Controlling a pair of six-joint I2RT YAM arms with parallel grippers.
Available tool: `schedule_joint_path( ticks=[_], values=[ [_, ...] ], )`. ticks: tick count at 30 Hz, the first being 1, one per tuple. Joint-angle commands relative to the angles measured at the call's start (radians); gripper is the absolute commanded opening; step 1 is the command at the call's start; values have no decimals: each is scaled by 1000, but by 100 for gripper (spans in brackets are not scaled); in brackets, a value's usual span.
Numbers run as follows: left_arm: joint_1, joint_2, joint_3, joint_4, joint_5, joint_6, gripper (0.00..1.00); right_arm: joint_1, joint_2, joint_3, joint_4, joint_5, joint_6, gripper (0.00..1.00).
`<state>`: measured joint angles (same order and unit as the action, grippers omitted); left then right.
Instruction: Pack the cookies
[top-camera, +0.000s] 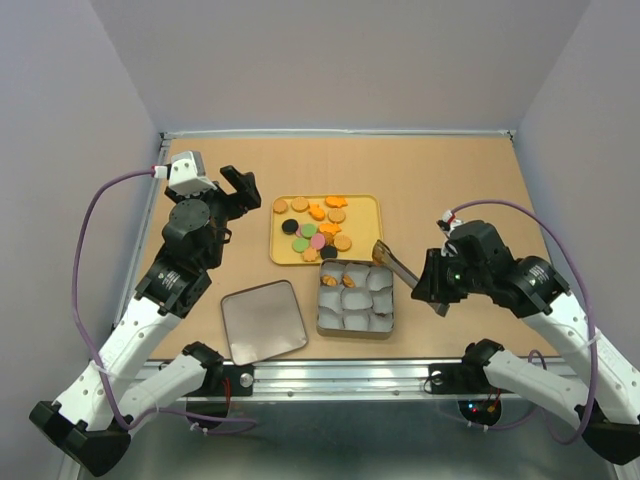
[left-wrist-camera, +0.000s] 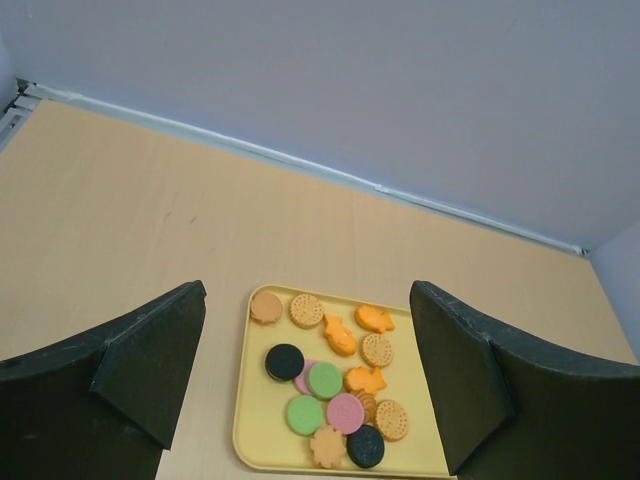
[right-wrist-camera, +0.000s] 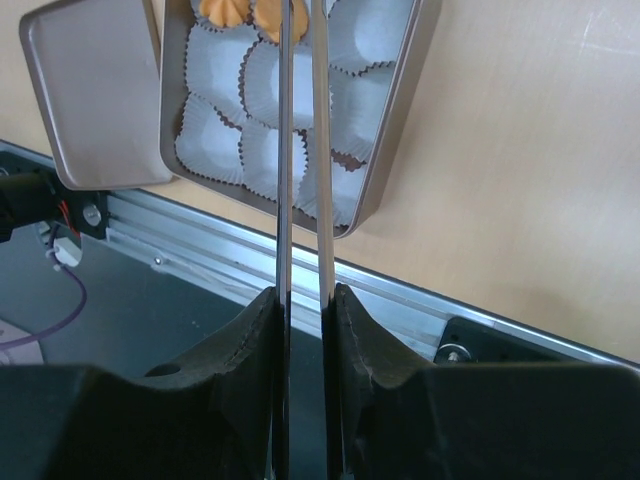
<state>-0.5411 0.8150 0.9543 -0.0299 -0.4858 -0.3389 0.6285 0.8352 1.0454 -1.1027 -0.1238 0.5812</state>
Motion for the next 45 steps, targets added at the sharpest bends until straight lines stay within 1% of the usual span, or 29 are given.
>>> schedule_joint_path(
  ticks=[1,9,14,15,20,26,30,33,39,43,45],
  values=[
    [6,-11,-15,44,10,1,94,-4,-25,-24,7,-31,22,23],
    [6,-16,-14,39,12,5,94,-3,-41,-77,6,-4,22,24],
    [7,-23,-15,35,10,6,94,-4,-38,-97,17,16,11,35],
    [7,-25,-17,33,10,5,94,-4,-38,-97,21,13,9,39],
    [7,-27,-15,31,10,6,94,-4,-30,-82,32,18,5,47],
    [7,-25,-8,31,15,11,94,-4,-10,-15,37,33,-3,47],
    [6,-25,4,31,-8,49,94,-4,62,125,52,44,-26,48],
    [6,-28,18,-8,-63,75,96,-4,111,186,85,1,-41,48],
    [7,-68,15,-47,-132,147,99,-4,240,199,224,-68,-66,48],
    [6,-79,8,-117,-194,172,99,8,338,177,329,-105,-72,47],
    [6,-92,0,-139,-226,187,99,23,398,166,354,-111,-72,45]
  ],
)
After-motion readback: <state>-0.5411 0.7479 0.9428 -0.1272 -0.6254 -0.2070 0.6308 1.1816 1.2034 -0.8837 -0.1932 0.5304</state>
